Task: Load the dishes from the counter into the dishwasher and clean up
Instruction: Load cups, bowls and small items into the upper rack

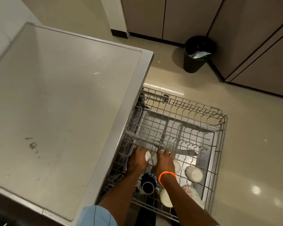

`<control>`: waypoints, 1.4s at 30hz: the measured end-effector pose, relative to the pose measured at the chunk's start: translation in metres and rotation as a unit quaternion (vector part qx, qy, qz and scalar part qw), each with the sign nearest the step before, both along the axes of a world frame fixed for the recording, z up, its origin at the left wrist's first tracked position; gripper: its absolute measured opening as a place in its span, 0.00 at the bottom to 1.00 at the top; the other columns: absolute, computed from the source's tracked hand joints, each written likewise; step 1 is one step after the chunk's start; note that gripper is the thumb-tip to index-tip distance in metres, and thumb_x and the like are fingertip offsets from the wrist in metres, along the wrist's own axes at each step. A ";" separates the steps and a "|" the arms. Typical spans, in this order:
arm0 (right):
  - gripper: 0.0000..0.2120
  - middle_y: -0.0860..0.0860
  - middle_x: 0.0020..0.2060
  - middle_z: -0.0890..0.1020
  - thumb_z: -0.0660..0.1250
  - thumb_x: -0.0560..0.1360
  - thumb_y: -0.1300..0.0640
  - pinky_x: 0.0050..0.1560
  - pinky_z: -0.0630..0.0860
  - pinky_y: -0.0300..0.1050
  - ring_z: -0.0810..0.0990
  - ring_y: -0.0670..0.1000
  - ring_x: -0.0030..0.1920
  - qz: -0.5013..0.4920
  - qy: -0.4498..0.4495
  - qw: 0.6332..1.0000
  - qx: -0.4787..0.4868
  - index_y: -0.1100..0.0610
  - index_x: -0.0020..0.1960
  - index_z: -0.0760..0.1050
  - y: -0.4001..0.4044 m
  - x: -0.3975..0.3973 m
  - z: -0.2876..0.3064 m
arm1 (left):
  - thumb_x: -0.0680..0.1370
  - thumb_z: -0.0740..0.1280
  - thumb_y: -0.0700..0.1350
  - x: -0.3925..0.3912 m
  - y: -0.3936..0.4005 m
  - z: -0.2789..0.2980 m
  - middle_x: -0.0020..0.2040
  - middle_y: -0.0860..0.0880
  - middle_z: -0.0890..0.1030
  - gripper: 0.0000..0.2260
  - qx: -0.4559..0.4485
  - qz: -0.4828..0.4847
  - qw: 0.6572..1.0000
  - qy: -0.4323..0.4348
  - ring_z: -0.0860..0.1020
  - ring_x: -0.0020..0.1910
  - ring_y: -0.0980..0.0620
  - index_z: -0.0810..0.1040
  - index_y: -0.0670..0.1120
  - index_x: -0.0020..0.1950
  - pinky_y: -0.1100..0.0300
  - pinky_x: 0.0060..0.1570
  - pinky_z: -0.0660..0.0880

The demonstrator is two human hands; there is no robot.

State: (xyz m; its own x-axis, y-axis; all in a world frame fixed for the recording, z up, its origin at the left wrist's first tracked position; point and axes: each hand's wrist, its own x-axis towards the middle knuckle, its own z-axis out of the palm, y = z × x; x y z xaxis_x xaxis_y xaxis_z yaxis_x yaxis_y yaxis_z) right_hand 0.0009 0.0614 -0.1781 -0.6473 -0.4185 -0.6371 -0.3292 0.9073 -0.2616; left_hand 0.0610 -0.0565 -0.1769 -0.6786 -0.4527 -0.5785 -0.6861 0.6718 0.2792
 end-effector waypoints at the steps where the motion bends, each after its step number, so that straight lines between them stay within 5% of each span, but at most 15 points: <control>1: 0.37 0.58 0.71 0.65 0.74 0.70 0.59 0.62 0.75 0.52 0.60 0.63 0.72 -0.003 0.002 1.000 0.002 0.52 0.76 0.62 0.001 0.000 -0.002 | 0.73 0.76 0.47 0.000 0.000 -0.001 0.67 0.49 0.73 0.23 0.004 -0.002 1.000 0.003 0.75 0.64 0.47 0.76 0.54 0.67 0.55 0.58 0.76; 18: 0.37 0.57 0.70 0.65 0.73 0.70 0.65 0.64 0.73 0.52 0.65 0.60 0.70 -0.019 -0.012 1.000 -0.015 0.52 0.76 0.62 -0.001 0.001 -0.007 | 0.71 0.78 0.46 -0.002 -0.003 -0.012 0.63 0.49 0.74 0.25 0.011 -0.011 1.000 0.020 0.77 0.60 0.46 0.75 0.56 0.66 0.52 0.54 0.79; 29: 0.35 0.55 0.65 0.70 0.76 0.68 0.59 0.58 0.77 0.51 0.69 0.58 0.67 -0.011 0.024 0.999 -0.018 0.52 0.71 0.67 0.013 -0.002 0.007 | 0.72 0.77 0.43 0.004 0.000 -0.016 0.65 0.50 0.71 0.26 0.015 -0.013 0.999 0.032 0.76 0.61 0.46 0.73 0.54 0.67 0.53 0.56 0.79; 34: 0.33 0.56 0.64 0.70 0.75 0.68 0.59 0.56 0.77 0.51 0.71 0.58 0.65 0.001 0.043 0.999 -0.030 0.53 0.70 0.67 0.013 -0.007 0.035 | 0.73 0.76 0.45 0.009 0.003 0.013 0.66 0.51 0.71 0.24 0.013 -0.004 0.999 0.045 0.77 0.60 0.47 0.74 0.54 0.66 0.52 0.54 0.79; 39: 0.26 0.56 0.62 0.71 0.71 0.71 0.62 0.54 0.78 0.54 0.71 0.59 0.64 0.012 0.085 0.994 -0.064 0.54 0.67 0.69 0.002 -0.015 0.088 | 0.77 0.71 0.41 0.010 0.006 0.067 0.77 0.48 0.64 0.26 0.057 0.044 0.994 0.079 0.72 0.70 0.45 0.70 0.50 0.74 0.50 0.67 0.73; 42: 0.25 0.55 0.62 0.71 0.70 0.72 0.61 0.53 0.78 0.52 0.70 0.58 0.64 0.033 0.116 0.989 -0.084 0.54 0.67 0.69 -0.003 -0.012 0.129 | 0.79 0.70 0.42 0.017 0.009 0.110 0.73 0.47 0.67 0.22 0.054 0.041 0.991 0.115 0.74 0.68 0.45 0.71 0.47 0.72 0.51 0.67 0.73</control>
State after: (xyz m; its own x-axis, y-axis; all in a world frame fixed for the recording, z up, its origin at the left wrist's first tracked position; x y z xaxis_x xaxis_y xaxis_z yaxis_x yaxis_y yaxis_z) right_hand -0.0106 0.0589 -0.0494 -0.7350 -0.5524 -0.3933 -0.4553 0.8318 -0.3175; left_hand 0.0783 -0.0473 -0.0667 -0.7613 -0.4558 -0.4611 -0.6474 0.5734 0.5021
